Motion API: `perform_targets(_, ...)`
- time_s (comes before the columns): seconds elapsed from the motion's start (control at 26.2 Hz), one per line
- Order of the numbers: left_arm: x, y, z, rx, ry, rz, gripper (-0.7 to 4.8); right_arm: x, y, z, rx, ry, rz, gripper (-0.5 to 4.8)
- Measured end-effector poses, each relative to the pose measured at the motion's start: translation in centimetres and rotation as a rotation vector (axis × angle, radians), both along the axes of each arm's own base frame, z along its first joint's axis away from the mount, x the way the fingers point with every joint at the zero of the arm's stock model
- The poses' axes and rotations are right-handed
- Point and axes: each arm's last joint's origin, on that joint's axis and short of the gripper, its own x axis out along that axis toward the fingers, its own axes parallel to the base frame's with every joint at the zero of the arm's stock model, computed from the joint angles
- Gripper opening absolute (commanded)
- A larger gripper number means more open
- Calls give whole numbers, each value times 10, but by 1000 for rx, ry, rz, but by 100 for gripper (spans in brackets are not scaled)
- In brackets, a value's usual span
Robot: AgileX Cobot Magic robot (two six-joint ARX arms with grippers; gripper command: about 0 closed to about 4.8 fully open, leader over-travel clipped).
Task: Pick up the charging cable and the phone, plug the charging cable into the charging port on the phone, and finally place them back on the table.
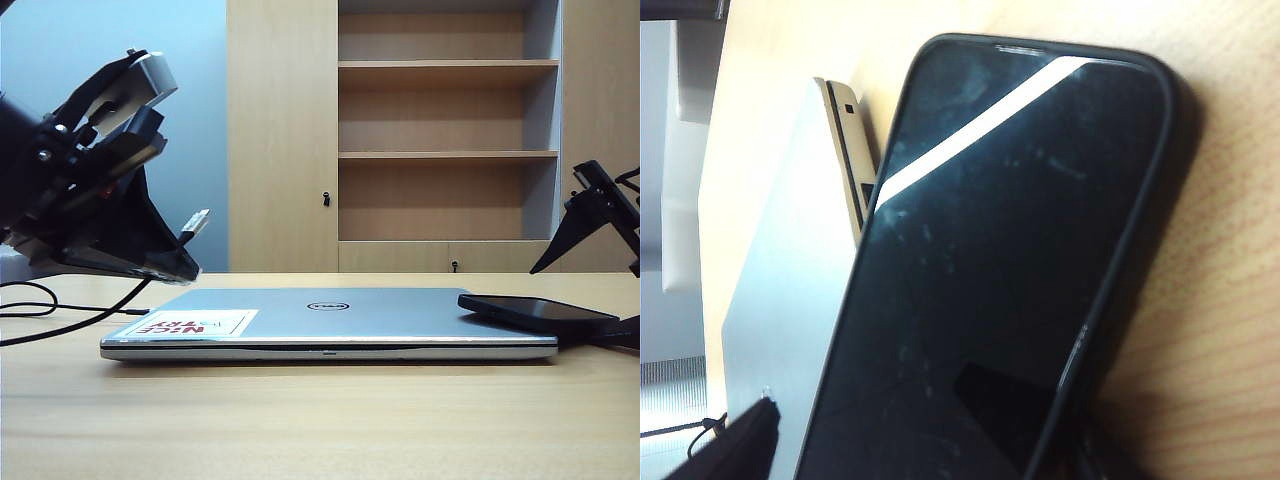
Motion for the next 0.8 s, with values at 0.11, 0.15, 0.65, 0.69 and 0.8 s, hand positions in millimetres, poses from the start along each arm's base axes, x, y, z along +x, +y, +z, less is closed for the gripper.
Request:
perform_targets(0.11,0,0,0,0,0,0,-6,0,3,0,0,0,12,388)
perform_targets(0.15,0,0,0,0,0,0,-6,-1,6,0,-1,0,23,388)
perform_targets(0.65,0,0,0,0,0,0,-6,0,9,-1,-40,0,-30,291)
perform_targets(0.69,0,0,0,0,0,0,-6,0,9,-1,-45,0,-36,289)
perform_targets(0.8,0,0,0,0,0,0,-6,0,9,-1,-48,0,-43,205)
